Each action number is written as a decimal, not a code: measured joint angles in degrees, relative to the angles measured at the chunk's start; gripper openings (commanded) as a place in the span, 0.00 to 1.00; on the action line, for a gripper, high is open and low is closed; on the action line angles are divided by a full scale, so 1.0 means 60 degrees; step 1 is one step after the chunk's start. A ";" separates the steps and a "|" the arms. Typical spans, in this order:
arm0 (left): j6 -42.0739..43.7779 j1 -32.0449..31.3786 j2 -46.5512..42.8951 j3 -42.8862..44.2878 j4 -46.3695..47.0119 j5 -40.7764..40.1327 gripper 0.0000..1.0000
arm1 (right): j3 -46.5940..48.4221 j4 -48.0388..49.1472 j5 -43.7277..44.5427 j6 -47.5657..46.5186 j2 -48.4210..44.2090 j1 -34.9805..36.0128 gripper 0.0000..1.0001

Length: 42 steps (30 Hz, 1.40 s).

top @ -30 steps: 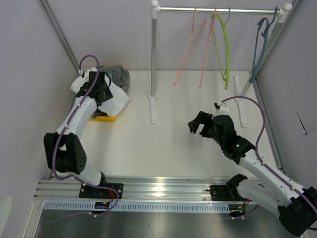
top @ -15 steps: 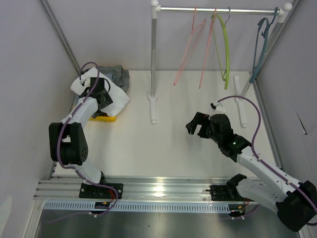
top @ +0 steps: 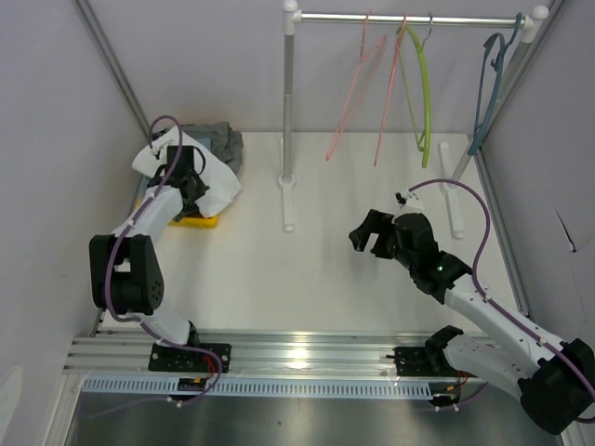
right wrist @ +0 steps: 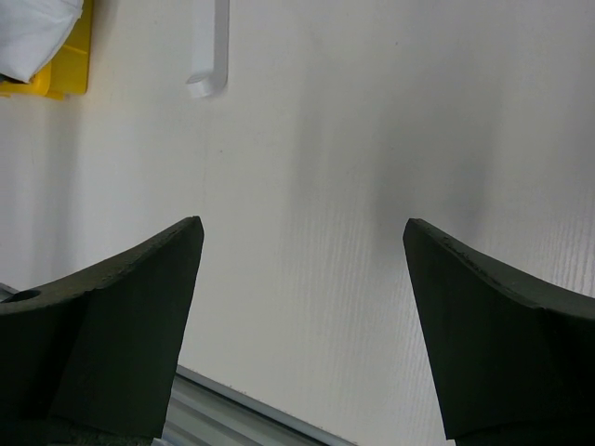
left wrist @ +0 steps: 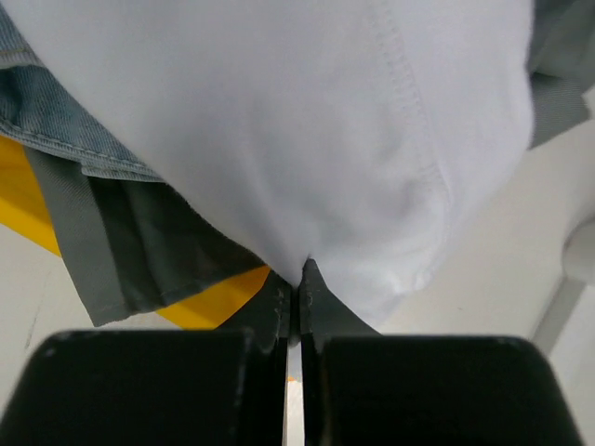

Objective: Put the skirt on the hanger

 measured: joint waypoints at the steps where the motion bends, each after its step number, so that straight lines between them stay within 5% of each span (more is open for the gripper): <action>1: 0.0000 0.0000 -0.0113 0.0000 -0.0004 0.0080 0.00 | 0.0000 0.0000 0.0000 0.0000 0.0000 0.0000 0.94; 11: 0.0000 -0.1311 -0.2499 0.0018 -0.0597 0.0189 0.00 | 0.0004 0.0004 -0.0004 0.0000 0.0000 0.0000 0.93; 20: -0.1530 -0.4845 -0.4758 -0.0783 -0.1137 -0.0692 0.00 | 0.0098 -0.0164 -0.0262 0.0044 0.0000 0.0000 0.92; 25: -0.2918 -0.7118 -0.5023 -0.2459 -0.0852 -0.1100 0.00 | 0.0200 -0.0401 -0.0321 0.0244 -0.0011 0.0000 0.91; 26: -0.3162 -0.7533 -0.4834 -0.2812 -0.0721 -0.1078 0.02 | 0.0200 -0.0484 -0.0321 0.0284 -0.0011 0.0000 0.91; 30: -0.3748 -0.8677 -0.3523 -0.3956 0.0295 -0.0499 0.53 | 0.0200 -0.0878 -0.0266 0.0463 0.0025 0.0004 0.91; 33: -0.3905 -0.9133 -0.2896 -0.4557 0.0965 0.0124 0.71 | 0.0200 -0.1231 -0.0160 0.0503 0.0109 0.0004 0.91; 42: -0.3530 -0.9162 -0.3770 -0.4583 0.1712 0.0747 0.78 | 0.0259 -0.2004 0.0117 0.0561 0.0295 0.0004 0.86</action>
